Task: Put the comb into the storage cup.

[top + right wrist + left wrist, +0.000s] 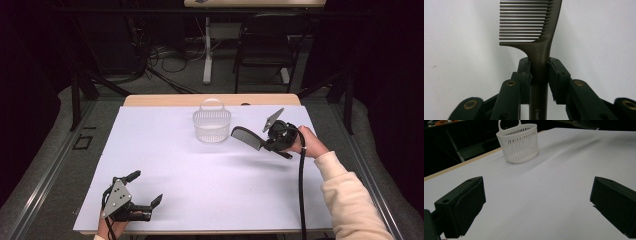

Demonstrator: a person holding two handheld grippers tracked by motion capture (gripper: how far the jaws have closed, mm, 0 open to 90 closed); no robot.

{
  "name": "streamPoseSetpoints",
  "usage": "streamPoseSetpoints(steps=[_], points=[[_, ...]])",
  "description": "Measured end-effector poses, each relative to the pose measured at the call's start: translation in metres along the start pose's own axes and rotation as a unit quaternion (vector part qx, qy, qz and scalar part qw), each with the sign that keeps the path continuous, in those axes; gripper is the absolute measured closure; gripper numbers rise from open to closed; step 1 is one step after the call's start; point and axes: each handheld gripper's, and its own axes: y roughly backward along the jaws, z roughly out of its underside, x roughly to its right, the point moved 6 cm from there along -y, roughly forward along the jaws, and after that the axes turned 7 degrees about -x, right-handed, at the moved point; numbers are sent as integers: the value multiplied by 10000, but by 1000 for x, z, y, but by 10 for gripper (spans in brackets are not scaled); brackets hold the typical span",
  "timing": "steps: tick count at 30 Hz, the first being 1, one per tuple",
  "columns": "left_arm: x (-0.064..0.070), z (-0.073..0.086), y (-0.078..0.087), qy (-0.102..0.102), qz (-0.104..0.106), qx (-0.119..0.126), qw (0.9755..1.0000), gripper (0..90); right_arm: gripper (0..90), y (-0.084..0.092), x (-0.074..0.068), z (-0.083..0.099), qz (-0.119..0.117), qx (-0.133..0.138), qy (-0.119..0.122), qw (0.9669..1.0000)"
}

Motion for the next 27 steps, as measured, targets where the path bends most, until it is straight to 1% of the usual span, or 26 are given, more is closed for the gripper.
streamPoseSetpoints(steps=[2, 3, 4, 6, 12, 15, 17, 19, 23, 24, 26, 27], points=[[0, 0, 1, -18, -8, 9, 10000, 0, 726, 2, -1, 1, 1, -4, -60, 10000], [0, 0, 1, -16, -17, 12, 10000, 0, 726, 3, -2, 1, 32, 90, -76, 9999], [0, 0, 1, -6, -21, 17, 10000, 0, 726, 4, -2, 2, 49, 66, -80, 9999], [-1, 0, 1, 1, -31, 24, 10000, 0, 726, 6, -3, 4, 37, 156, -148, 9998], [0, 0, 1, -25, 0, 10, 10000, 0, 727, 8, -3, 10, 118, 445, -360, 9983], [0, 0, 0, -18, -8, 8, 10000, 0, 726, 9, -4, 12, 173, 487, -420, 9978], [0, 0, 0, -16, -13, 11, 10000, 0, 727, 9, -5, 11, 243, 598, -516, 9966], [0, -1, 1, -28, -23, 12, 10000, 0, 727, 11, -5, 11, 279, 635, -557, 9960], [0, -1, 1, 0, -35, 38, 10000, 0, 727, 12, -4, 9, 338, 828, -700, 9935], [0, -1, 1, -2, -29, 33, 10000, 0, 727, 11, -5, 9, 301, 830, -707, 9936], [0, -1, 1, -13, -26, 32, 10000, 0, 727, 12, -7, 8, 303, 839, -737, 9933], [0, -1, 1, -13, -29, 29, 10000, 1, 727, 12, -7, 7, 318, 896, -690, 9931]])
